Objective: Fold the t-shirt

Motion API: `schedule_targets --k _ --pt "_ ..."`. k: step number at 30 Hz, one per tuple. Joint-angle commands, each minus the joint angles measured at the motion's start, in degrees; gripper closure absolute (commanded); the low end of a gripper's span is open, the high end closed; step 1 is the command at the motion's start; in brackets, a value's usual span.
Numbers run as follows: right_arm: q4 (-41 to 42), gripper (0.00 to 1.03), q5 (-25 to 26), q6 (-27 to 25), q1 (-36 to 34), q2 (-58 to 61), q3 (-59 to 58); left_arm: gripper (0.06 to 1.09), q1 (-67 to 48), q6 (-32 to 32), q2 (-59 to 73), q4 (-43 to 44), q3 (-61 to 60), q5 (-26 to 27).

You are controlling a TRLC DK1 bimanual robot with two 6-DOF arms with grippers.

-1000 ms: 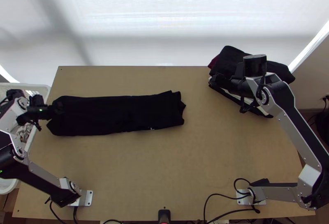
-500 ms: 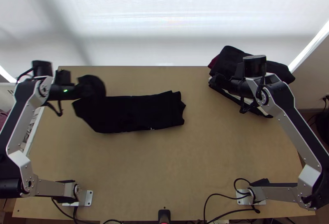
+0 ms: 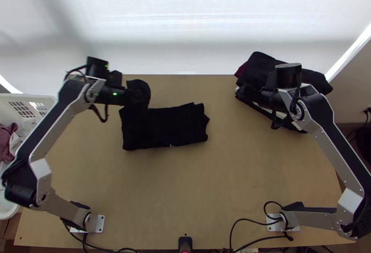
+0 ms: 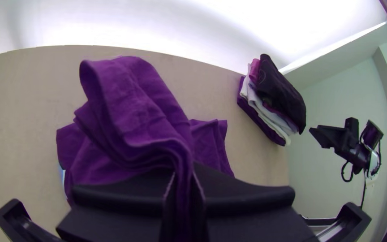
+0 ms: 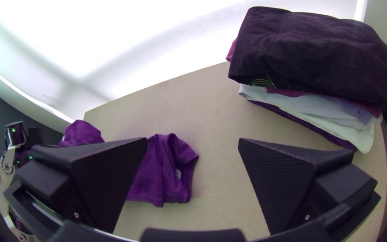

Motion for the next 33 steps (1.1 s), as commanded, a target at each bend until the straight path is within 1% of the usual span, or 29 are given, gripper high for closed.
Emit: schedule_targets --k 1,5,9,11,14,20,24,25,26,27,28,30,33 --pt "0.0 0.04 0.4 1.3 0.3 -2.0 -0.5 1.05 -4.1 -2.7 2.8 1.8 3.3 -2.1" --pt "-0.1 0.04 0.5 -0.3 -0.3 -2.8 0.1 1.05 -7.6 -4.3 6.3 3.3 5.7 -3.9" --pt "-0.7 0.04 0.4 -0.3 -1.4 -3.4 0.2 1.05 -10.4 -5.5 9.6 4.2 8.4 -4.5" --pt "-0.8 0.04 0.4 -0.3 -1.8 -3.7 0.0 1.05 -12.1 -5.5 11.3 4.3 9.7 -5.9" --pt "-1.1 0.04 0.4 -0.3 -2.0 -4.0 -0.2 1.05 -14.0 -6.0 13.9 4.3 12.0 -6.6" --pt "-1.2 0.04 0.4 -0.3 -2.5 -4.6 -1.2 1.05 -17.1 -6.9 18.4 4.3 16.5 -6.9" --pt "-1.2 0.04 0.4 -0.3 -2.6 -4.9 -1.7 1.03 -19.6 -7.0 21.6 4.0 19.5 -8.2" --pt "-1.2 0.04 0.4 -0.3 -2.6 -4.9 -1.8 0.9 -20.0 -7.0 22.3 4.0 20.5 -8.9" --pt "-1.2 0.04 0.3 -0.3 -2.6 -4.9 -1.9 0.6 -20.5 -7.1 22.7 4.0 21.6 -9.0" --pt "-1.2 0.04 0.4 -0.3 -2.6 -4.9 -2.2 0.23 -21.1 -7.1 23.1 3.8 22.8 -9.0" --pt "-1.2 0.04 0.3 -0.3 -2.6 -5.0 -2.6 0.09 -21.5 -7.1 24.3 2.9 24.7 -9.0" --pt "-1.0 0.04 0.4 -0.3 -2.3 -5.0 -3.9 0.1 -22.1 -7.5 26.2 1.8 29.4 -9.0" --pt "0.5 0.04 0.4 -0.4 -1.9 -4.5 -6.8 0.1 -22.5 -8.2 27.2 1.2 33.2 -8.9"
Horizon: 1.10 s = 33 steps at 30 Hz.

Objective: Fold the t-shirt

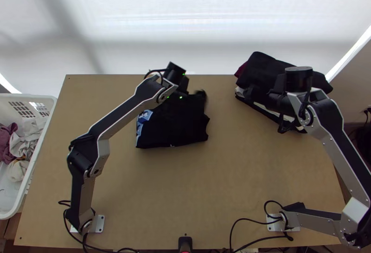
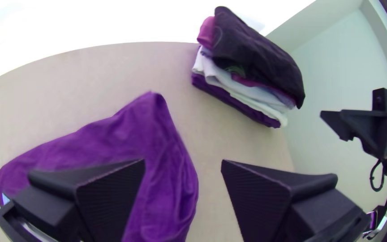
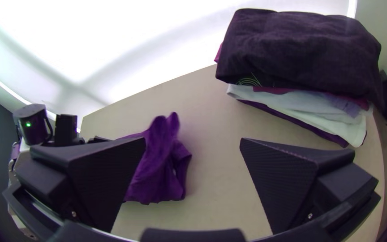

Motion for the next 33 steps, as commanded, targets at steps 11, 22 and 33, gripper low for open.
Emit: schedule_targets --k 11,22,33 --pt "6.0 0.04 -13.4 5.4 3.6 9.2 -6.5 0.1 4.8 0.4 -2.3 -3.6 6.6 1.0" --pt "12.1 0.04 -26.0 4.4 5.3 24.8 -4.1 0.1 12.8 3.3 -10.2 -8.3 6.6 1.1" --pt "16.4 0.04 -26.0 -0.6 5.2 34.2 1.5 0.1 16.3 5.7 -16.7 -11.6 6.4 0.1"
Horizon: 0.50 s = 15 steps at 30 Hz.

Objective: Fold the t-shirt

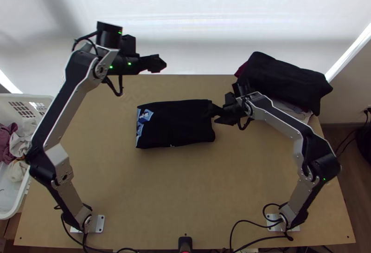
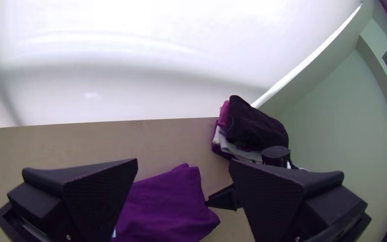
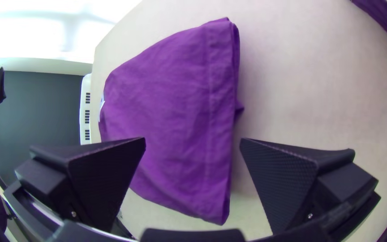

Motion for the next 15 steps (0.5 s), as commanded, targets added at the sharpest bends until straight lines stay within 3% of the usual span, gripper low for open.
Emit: schedule_targets --k 1,15 --pt "0.7 0.04 -0.4 -1.3 -0.4 3.7 3.1 0.1 0.6 1.6 -2.3 -1.9 0.6 -0.3" --pt "2.6 0.04 -0.4 -1.2 0.6 14.2 8.2 0.1 6.6 4.9 -9.9 -6.0 0.8 -0.6"
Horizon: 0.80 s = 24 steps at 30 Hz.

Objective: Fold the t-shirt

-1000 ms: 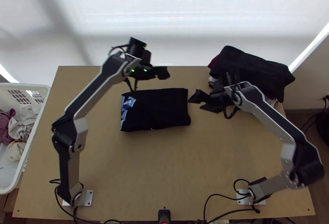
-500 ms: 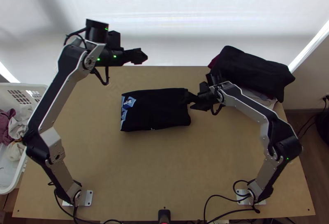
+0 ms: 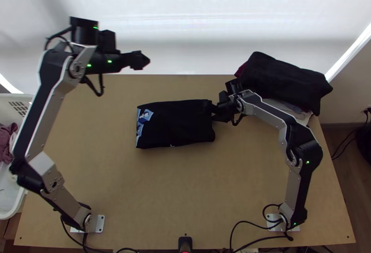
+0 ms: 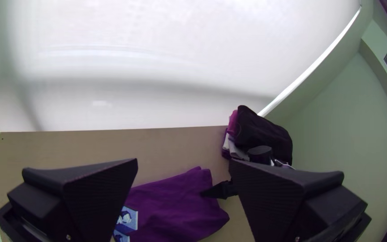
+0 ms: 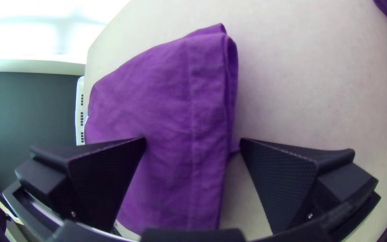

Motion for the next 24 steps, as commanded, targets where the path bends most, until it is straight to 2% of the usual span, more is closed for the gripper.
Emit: schedule_targets --k 1,13,17,18,19,20,22,23,24 --pt "0.3 0.04 0.1 -0.1 0.9 4.2 1.5 0.1 2.3 1.9 -4.7 -2.2 0.8 -0.1" --pt "0.2 0.04 0.1 4.0 11.9 9.3 7.7 0.1 8.8 3.3 -8.4 -6.1 0.7 -0.1" --pt "0.1 0.06 0.1 5.6 13.2 10.8 9.6 0.1 9.8 3.3 -9.1 -6.3 0.5 -0.1" --pt "0.0 0.12 -0.4 5.8 13.1 10.9 10.2 0.1 10.0 3.3 -9.2 -6.4 0.5 -0.1" --pt "-0.3 0.24 -0.9 5.6 12.9 10.8 10.6 0.1 10.2 3.3 -9.5 -6.4 0.4 -0.1" --pt "-0.5 0.44 -1.5 5.6 12.6 10.1 11.0 0.1 10.5 3.3 -9.6 -6.5 0.4 -0.1" --pt "-0.5 0.94 -2.1 5.5 11.8 8.2 11.5 0.1 10.9 3.3 -9.9 -6.9 0.2 -0.1" --pt "-0.5 1.0 -2.1 5.5 11.5 6.9 11.5 0.1 11.2 3.3 -10.1 -6.9 0.2 -0.1" --pt "-0.5 1.0 -2.2 5.1 11.2 5.4 11.5 0.1 11.6 3.3 -10.1 -7.0 0.1 -0.1"
